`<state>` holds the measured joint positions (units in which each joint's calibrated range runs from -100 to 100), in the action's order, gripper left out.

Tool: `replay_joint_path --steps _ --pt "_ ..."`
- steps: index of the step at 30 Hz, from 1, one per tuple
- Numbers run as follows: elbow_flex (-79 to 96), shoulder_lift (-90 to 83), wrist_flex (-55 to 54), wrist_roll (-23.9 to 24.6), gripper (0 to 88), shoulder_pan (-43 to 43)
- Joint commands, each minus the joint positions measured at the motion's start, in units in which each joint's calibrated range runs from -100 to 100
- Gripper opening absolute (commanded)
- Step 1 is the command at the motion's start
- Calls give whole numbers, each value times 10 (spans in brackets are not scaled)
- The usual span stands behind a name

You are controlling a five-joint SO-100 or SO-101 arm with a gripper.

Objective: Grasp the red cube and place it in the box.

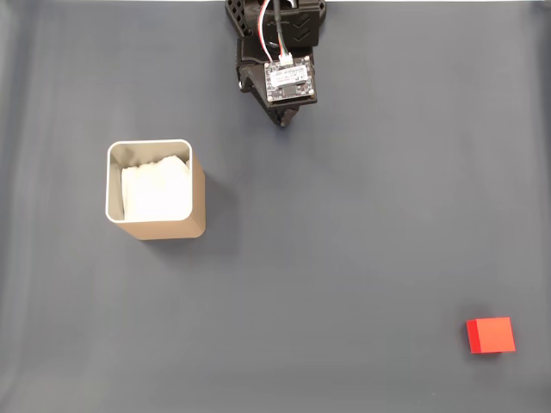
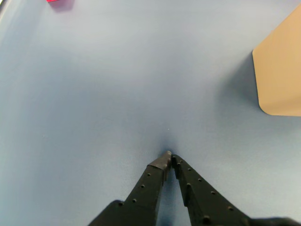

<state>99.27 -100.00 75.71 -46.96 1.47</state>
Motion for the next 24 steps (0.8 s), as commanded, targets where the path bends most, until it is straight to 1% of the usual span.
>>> replay_joint_path --steps 1,24 --pt "5 0 7 5 8 -2" --pt "5 0 6 4 2 -2"
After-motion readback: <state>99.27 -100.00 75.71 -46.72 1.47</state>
